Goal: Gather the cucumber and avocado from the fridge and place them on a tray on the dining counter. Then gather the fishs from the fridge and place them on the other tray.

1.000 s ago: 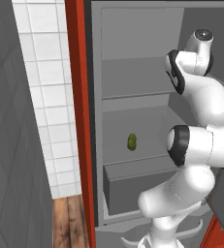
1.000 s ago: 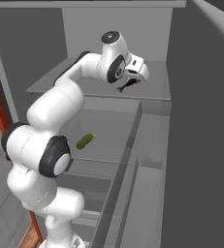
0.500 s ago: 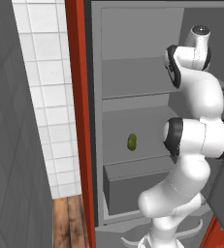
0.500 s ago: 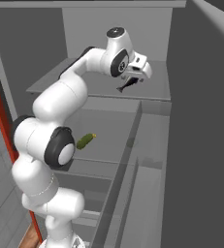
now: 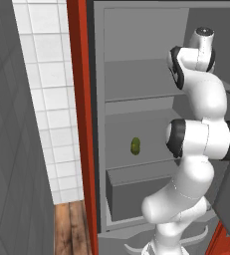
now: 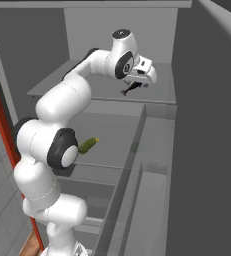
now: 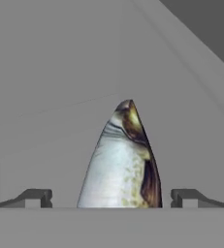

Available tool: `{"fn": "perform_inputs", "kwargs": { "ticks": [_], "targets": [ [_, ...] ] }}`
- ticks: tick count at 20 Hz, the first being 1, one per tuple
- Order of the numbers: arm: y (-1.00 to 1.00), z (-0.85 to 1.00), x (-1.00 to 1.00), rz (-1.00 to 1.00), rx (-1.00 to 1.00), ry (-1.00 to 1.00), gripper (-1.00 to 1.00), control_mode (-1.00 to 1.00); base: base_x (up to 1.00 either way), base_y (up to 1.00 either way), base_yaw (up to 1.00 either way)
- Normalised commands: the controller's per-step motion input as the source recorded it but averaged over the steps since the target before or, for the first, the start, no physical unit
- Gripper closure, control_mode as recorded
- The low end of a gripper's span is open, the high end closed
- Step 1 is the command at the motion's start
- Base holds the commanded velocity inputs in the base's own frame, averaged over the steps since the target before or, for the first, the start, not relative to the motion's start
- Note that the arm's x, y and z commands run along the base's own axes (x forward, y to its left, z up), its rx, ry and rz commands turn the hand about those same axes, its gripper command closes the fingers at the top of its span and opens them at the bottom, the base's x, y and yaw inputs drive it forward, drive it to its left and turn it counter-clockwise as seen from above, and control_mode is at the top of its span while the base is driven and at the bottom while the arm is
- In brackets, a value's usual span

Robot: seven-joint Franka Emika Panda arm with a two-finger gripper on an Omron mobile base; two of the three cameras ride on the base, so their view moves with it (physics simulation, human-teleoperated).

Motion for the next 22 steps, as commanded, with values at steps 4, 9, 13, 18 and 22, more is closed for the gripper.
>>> {"fn": "perform_inputs", "kwargs": {
  "ticks": [4, 9, 13, 18, 22],
  "targets": [
    [0.00, -0.04, 0.00, 0.00, 0.00, 0.00, 1.00, -1.00, 0.00, 0.00, 0.00],
    [0.00, 0.00, 0.00, 0.00, 0.00, 0.00, 1.00, -1.00, 0.00, 0.00, 0.00],
    [0.01, 0.00, -0.28, 0.00, 0.00, -0.04, 1.00, -1.00, 0.00, 0.00, 0.00],
    [0.14, -0.09, -0.60, 0.00, 0.00, -0.20, 1.00, -1.00, 0.00, 0.00, 0.00],
    [0.29, 0.04, -0.81, 0.00, 0.00, -0.24, 1.00, -1.00, 0.00, 0.00, 0.00]
  ]
}}
